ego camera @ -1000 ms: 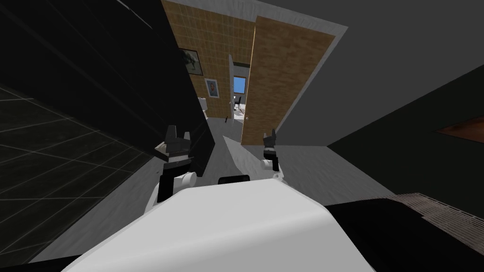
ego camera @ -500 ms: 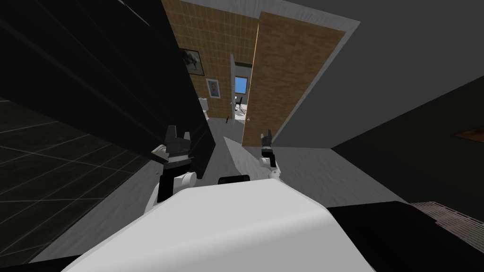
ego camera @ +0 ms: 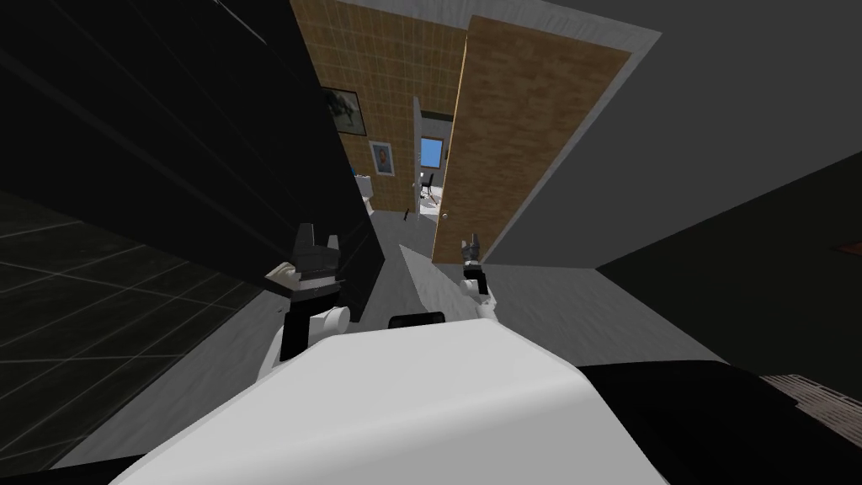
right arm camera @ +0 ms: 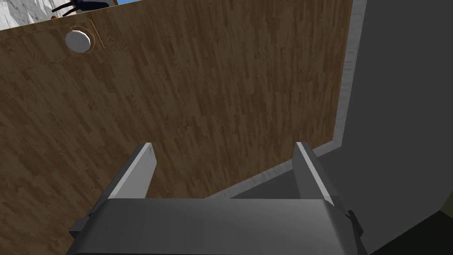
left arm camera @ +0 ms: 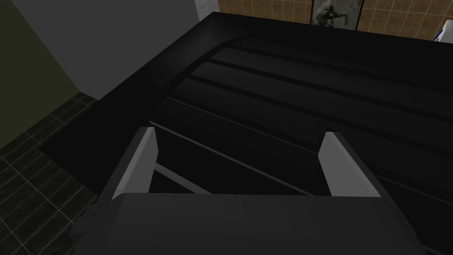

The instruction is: Pull the door open

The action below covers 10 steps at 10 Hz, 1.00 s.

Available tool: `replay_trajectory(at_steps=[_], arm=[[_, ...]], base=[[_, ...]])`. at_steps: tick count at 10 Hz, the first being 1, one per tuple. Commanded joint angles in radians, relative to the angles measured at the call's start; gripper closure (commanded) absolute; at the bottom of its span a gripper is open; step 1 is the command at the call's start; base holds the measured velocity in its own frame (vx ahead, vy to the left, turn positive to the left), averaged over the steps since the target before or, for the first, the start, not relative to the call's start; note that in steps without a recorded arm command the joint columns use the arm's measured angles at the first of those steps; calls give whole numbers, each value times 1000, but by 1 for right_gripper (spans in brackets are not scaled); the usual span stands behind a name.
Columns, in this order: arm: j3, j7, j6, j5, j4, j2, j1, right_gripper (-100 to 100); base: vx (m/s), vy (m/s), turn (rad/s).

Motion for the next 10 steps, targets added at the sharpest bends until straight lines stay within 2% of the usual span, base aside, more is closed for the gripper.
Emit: replay_trajectory(at_steps=[1,3,4,10], arm=[[1,2,-3,-8,30,-8,-13,-100],[8,15,-4,-32,91,-22,-48,-100],[8,15,-4,-32,96,-22,-48,-100],[29,53,-8,-102,292,-64,-153,-100]], base=[[67,0,12],[73,14,29],[61,1,15],[88,0,36]])
